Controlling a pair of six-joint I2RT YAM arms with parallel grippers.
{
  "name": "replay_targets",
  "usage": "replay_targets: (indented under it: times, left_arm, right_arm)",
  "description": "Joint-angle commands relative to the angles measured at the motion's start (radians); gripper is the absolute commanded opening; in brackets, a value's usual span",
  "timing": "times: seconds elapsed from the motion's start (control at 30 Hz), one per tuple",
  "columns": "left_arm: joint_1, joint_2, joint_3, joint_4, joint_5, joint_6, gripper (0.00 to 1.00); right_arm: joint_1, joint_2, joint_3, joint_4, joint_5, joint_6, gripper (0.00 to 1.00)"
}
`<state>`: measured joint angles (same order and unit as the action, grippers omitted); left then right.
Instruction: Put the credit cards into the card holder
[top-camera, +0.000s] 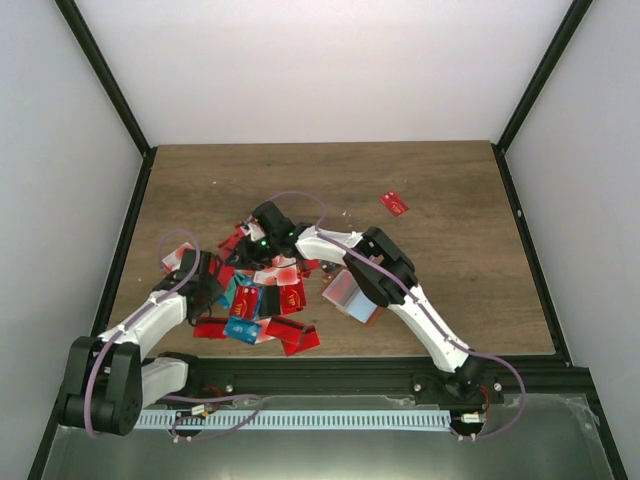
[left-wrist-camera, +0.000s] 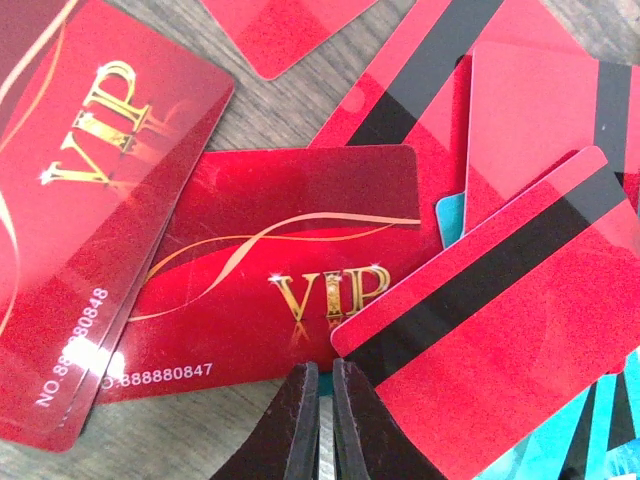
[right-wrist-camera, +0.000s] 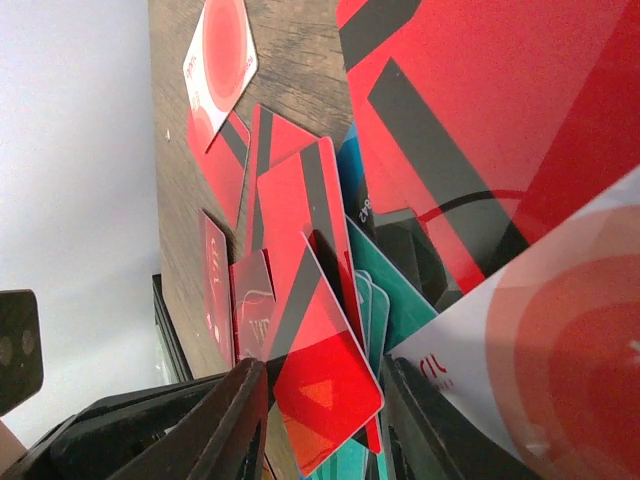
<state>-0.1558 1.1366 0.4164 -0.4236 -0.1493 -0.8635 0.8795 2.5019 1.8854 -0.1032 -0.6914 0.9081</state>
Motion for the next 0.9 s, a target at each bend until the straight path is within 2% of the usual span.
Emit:
replay_targets:
  times: [0.0,0.33,0.87]
  left_arm:
    - [-0.002,0.027,-0.036,0.021,0.025,0.005,0.08]
    - [-0.002,0.072,-0.031,0.061,0.042,0.029,0.08]
    - [-0.002,0.081,-0.045,0.079,0.046,0.044,0.07]
  right_arm:
    - [0.005,-0.019,-0.034,-0.083,0.025,-0.026,0.34]
    - [0.006,-0.003,-0.031,-0.048,0.003,-0.003,0.3]
    - [-0.023,0.104,0.013,0.011,-0.013,0.035,0.14]
